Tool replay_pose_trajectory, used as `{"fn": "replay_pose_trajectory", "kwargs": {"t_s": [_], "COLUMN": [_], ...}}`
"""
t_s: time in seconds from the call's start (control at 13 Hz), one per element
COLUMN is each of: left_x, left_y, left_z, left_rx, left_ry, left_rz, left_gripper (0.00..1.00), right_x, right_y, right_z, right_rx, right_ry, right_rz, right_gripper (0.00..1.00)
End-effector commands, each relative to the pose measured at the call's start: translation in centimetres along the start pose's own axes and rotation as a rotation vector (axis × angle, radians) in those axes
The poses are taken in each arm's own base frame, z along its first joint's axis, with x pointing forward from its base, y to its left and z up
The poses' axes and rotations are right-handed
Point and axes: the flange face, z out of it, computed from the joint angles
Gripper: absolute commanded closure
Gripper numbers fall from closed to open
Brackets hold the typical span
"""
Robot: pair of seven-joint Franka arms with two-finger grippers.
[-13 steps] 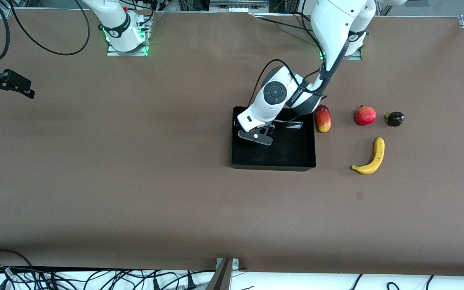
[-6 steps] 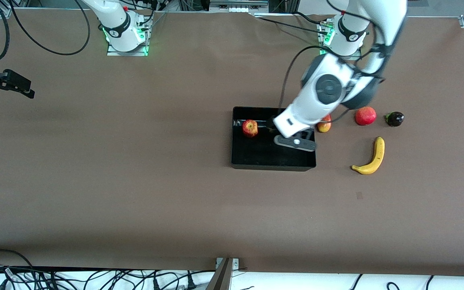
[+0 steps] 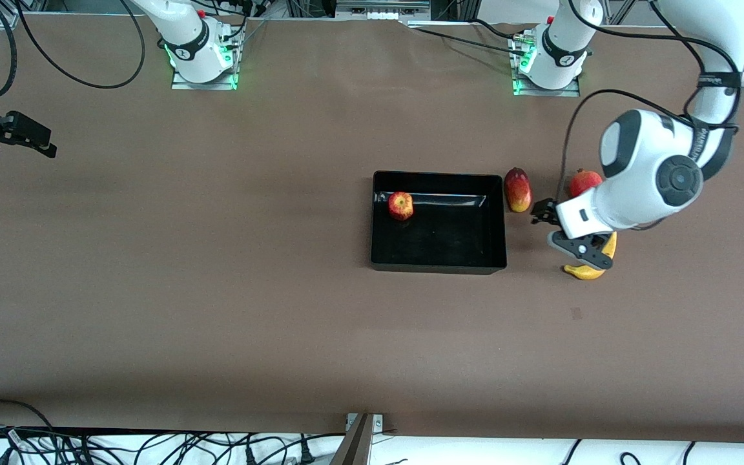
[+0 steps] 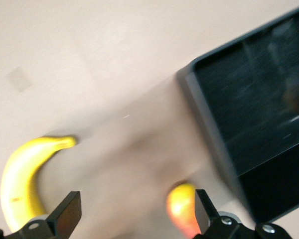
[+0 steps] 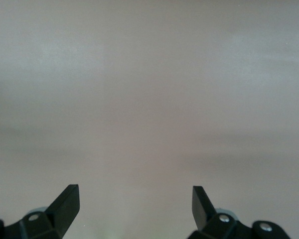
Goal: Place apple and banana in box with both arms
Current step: 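Move the left gripper back down to the yellow banana, then grasp the yellow banana with the left gripper and lift it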
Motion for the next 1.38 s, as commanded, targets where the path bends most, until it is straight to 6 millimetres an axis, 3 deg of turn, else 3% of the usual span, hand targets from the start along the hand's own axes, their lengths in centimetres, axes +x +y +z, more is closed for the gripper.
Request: {"fn": "replay_pose_trajectory", "kwargs": {"t_s": [0.0, 0.15, 0.46, 0.54, 0.85, 1.0, 1.08, 1.31], "left_x": [-1.4, -2.2, -4.1, -4.4, -4.8, -4.8, -4.8, -4.4], "left_y": [-5.3, -9.2, -13.8, -14.6, -14.3, -14.2, -14.2, -13.6], "left_z": [2.1, 4.1, 10.0, 11.0, 12.7, 12.6, 12.5, 11.8], "left_rx": [0.064, 0.117, 0.140, 0.140, 0.113, 0.112, 0.114, 0.117], "left_ry": [-0.004, 0.019, -0.013, -0.001, -0.014, -0.016, -0.015, -0.012], "left_rz": [0.126, 0.224, 0.288, 0.301, 0.310, 0.313, 0.312, 0.315], "left_gripper": [0.00, 0.00, 0.00, 0.00, 0.00, 0.82, 1.00, 1.00], "right_x": [-0.7, -0.7, -0.8, -0.8, -0.9, -0.8, -0.9, -0.9], "right_y": [0.1, 0.2, 0.2, 0.3, 0.2, 0.2, 0.4, 0.2], "right_z": [-0.5, -0.4, -0.4, -0.4, -0.5, -0.4, -0.4, -0.3], "right_rx": [0.012, 0.012, 0.012, 0.012, 0.013, 0.013, 0.013, 0.013], "right_ry": [0.003, 0.001, -0.002, -0.002, -0.005, -0.007, -0.008, -0.011], "right_rz": [0.008, 0.011, 0.013, 0.015, 0.011, 0.011, 0.014, 0.011], "right_gripper": [0.00, 0.00, 0.00, 0.00, 0.00, 0.00, 0.00, 0.00]}}
